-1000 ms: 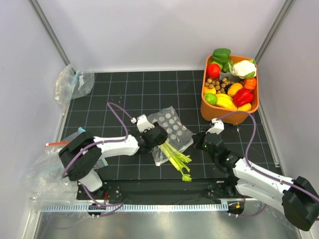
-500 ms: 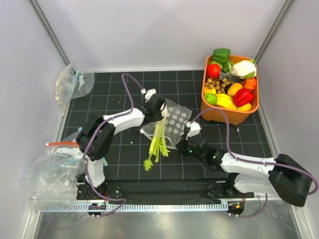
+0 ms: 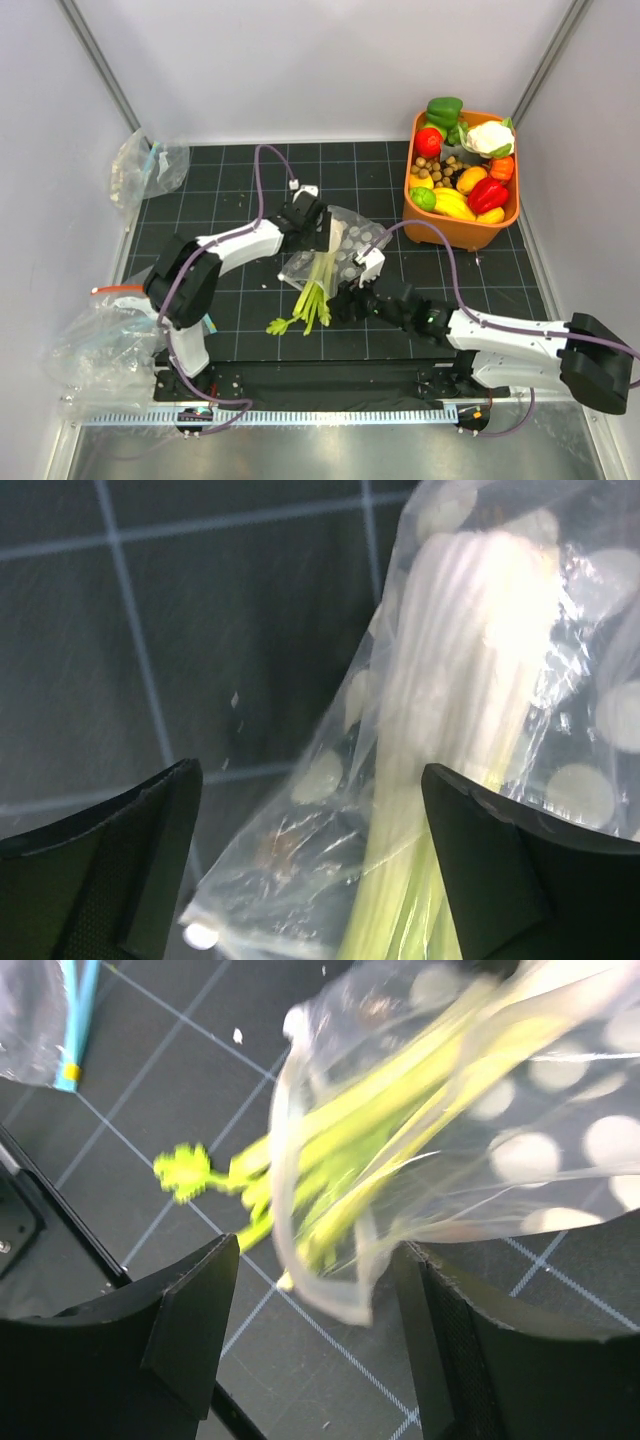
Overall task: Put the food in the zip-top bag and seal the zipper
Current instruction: Adjust the zipper food storage bag at the center of the board, then adjust the fake vegetable in the zipper food storage bag.
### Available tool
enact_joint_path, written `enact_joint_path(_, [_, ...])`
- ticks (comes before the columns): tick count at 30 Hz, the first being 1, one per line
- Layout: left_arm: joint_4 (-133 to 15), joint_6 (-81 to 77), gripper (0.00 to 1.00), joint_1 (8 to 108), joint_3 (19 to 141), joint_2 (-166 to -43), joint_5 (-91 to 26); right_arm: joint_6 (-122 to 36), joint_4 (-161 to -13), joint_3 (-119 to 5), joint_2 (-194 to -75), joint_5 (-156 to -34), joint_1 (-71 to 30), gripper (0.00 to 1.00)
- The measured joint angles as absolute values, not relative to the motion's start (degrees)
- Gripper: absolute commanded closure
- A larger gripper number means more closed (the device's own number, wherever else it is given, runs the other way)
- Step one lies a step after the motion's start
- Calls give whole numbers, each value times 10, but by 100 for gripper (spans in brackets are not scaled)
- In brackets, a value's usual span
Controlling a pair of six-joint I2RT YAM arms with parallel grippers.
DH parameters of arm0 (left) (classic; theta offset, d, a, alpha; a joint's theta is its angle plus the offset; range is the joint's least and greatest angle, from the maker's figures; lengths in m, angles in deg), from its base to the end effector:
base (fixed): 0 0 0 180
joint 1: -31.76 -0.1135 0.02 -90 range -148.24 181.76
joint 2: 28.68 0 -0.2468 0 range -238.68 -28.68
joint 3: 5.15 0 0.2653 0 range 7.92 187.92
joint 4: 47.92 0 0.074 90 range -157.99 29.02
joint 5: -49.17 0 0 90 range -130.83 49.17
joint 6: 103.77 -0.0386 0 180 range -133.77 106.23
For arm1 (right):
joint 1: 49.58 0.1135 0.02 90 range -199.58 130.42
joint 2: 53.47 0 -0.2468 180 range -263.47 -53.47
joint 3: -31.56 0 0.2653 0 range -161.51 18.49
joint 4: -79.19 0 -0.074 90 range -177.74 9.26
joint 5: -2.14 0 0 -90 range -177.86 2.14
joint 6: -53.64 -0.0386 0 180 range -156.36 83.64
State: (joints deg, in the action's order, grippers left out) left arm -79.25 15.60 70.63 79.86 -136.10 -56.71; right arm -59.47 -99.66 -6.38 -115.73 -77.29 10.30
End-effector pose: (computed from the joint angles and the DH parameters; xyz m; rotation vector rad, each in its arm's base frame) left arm 0.3219 -0.2459 0.1582 0.0919 2.4641 -0.1680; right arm 0.1305 0.2109 0.1745 -0.5413 2.0142 0.7266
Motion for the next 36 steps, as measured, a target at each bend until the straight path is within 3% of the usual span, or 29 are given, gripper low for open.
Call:
enact_joint_path(1, [-799,157,0,706,785,-1345,-567,-593,-996,-61,-1144,-770,103,29])
enact_joint_path(13, [-819,190,0,706,607,-1115,-577,-574,-969,-25,-1004,-718,103,27])
enact_joint_path(19, [-814,194,0,702,541,-1121,-553,-568,-956,-18,-973,-687,103,23])
enact_joint_path(36, [-692,201,0,631,540,-1185,-368,-562,-947,-28,-1078,-675,103,22])
